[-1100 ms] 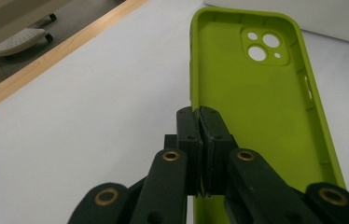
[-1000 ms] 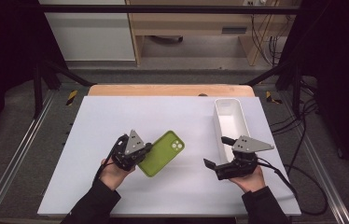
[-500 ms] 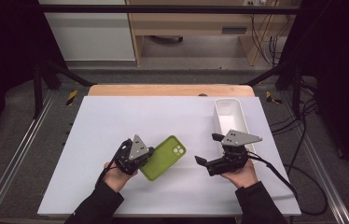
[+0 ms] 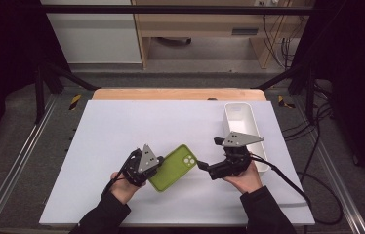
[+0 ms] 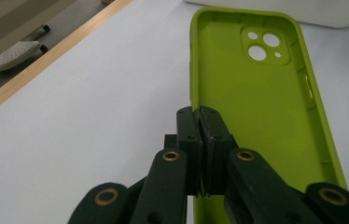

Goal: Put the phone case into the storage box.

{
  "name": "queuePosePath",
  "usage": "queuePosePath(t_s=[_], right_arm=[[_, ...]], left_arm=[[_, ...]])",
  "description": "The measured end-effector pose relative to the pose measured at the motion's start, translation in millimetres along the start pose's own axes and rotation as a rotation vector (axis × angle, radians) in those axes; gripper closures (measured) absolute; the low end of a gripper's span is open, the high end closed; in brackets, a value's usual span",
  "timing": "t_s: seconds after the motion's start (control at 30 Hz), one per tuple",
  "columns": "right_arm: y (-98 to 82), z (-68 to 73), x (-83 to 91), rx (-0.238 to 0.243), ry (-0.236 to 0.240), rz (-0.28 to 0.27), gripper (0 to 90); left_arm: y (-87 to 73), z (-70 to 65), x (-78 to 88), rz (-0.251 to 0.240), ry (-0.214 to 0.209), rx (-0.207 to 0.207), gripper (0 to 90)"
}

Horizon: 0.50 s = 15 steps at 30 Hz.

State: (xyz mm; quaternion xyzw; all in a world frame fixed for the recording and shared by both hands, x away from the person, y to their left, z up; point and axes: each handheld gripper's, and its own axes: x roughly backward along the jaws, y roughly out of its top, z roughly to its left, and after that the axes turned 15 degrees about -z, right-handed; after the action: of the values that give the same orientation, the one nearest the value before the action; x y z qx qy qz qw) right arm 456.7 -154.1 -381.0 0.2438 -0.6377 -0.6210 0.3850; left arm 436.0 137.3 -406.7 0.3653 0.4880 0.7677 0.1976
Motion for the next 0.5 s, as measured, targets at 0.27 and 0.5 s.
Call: queuePosePath(t_s=[0.27,0.5], right_arm=[[-2.2,2.0,-9.4,-0.007,0.01,0.028,1.2],[-4.3,3.8,-10.8,-0.023,0.017,0.031,1.7]], left_arm=[[1.6,-5.1,1.5,-0.002,-0.018,-0.013,88.0],[1.6,-11.5,1.8,0.001,-0.028,-0.042,87.9]])
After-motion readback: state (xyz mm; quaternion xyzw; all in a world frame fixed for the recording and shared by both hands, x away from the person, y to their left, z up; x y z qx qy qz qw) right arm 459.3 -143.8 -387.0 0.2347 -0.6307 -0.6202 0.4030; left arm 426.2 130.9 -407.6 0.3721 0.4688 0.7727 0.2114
